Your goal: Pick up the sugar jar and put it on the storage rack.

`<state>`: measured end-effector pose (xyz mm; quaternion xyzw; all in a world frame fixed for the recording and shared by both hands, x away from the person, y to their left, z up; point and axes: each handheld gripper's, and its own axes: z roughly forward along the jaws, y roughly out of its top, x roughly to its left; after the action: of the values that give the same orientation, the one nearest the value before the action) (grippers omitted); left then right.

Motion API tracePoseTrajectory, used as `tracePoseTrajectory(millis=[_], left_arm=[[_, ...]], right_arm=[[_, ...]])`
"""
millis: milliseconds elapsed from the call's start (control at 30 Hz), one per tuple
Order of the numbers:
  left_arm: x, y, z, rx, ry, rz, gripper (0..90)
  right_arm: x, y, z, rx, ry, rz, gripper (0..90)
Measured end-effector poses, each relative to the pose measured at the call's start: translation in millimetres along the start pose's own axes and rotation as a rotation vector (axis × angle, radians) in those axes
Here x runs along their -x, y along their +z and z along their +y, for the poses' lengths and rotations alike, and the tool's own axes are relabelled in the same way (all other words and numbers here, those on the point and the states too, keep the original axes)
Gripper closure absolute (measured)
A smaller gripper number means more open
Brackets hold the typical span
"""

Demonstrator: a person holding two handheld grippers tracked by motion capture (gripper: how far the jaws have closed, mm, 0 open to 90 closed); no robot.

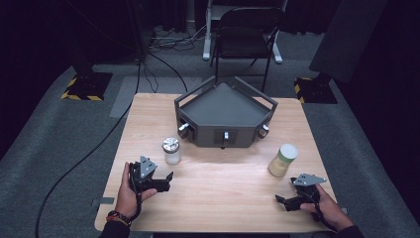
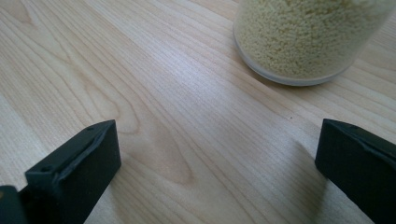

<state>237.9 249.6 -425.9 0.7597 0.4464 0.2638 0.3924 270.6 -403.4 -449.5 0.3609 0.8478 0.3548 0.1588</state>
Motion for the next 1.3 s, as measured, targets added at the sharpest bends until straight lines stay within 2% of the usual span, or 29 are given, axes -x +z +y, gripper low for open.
tracePoseTrajectory(millis=[433, 700, 867, 1167, 1300], left_arm=[[-1.1, 15.1, 12.2, 0.003, -0.036, -0.015, 0.8], [-10.5, 26.2, 14.6, 0.009, -0.066, -0.041, 1.0], [-13.5, 33.6, 17.1, 0.013, -0.072, -0.038, 1.0], [-19.6, 52.4, 23.1, -0.014, -0.093, -0.033, 1.5], [-22.7, 59.0, 22.7, -0.019, -0.119, -0.027, 1.9]], right_arm=[[-0.4, -0.2, -0.2, 0.0, 0.002, -0.003, 0.0], [-0.5, -0.2, -0.3, 0.0, 0.002, -0.003, 0.0], [-0.4, -0.3, -0.3, 0.0, 0.002, -0.003, 0.0], [-0.1, -0.2, -0.3, 0.0, 0.001, -0.002, 0.0], [-0.1, -0.2, -0.3, 0.001, 0.001, -0.002, 0.0]])
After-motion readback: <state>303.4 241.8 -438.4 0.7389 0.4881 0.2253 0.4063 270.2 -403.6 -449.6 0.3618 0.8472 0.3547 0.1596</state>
